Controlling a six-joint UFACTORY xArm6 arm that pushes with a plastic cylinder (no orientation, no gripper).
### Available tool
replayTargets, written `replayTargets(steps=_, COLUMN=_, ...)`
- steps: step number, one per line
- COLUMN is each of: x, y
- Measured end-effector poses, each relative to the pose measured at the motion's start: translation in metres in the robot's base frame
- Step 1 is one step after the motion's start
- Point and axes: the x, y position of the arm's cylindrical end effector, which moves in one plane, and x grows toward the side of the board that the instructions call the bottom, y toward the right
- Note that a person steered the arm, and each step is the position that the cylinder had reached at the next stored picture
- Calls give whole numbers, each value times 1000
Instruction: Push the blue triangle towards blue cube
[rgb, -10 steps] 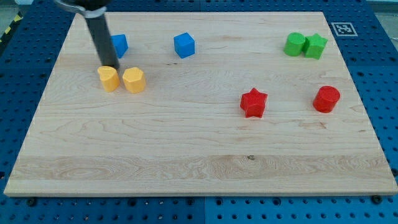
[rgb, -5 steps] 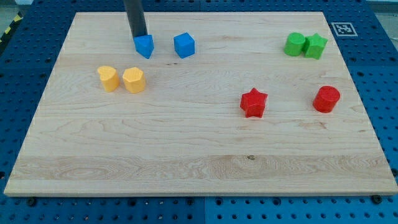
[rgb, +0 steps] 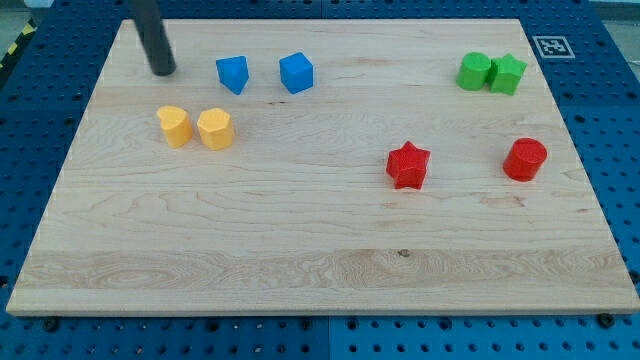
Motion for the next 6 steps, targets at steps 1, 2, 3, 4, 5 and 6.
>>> replayTargets(steps=1, x=9, y=13)
replayTargets(steps=2, x=-6, y=60)
replayTargets(steps=3, x=-12, y=99)
replayTargets(steps=4, x=-6, y=89)
replayTargets(steps=5, x=17, y=63)
replayTargets(steps=6, x=34, y=82)
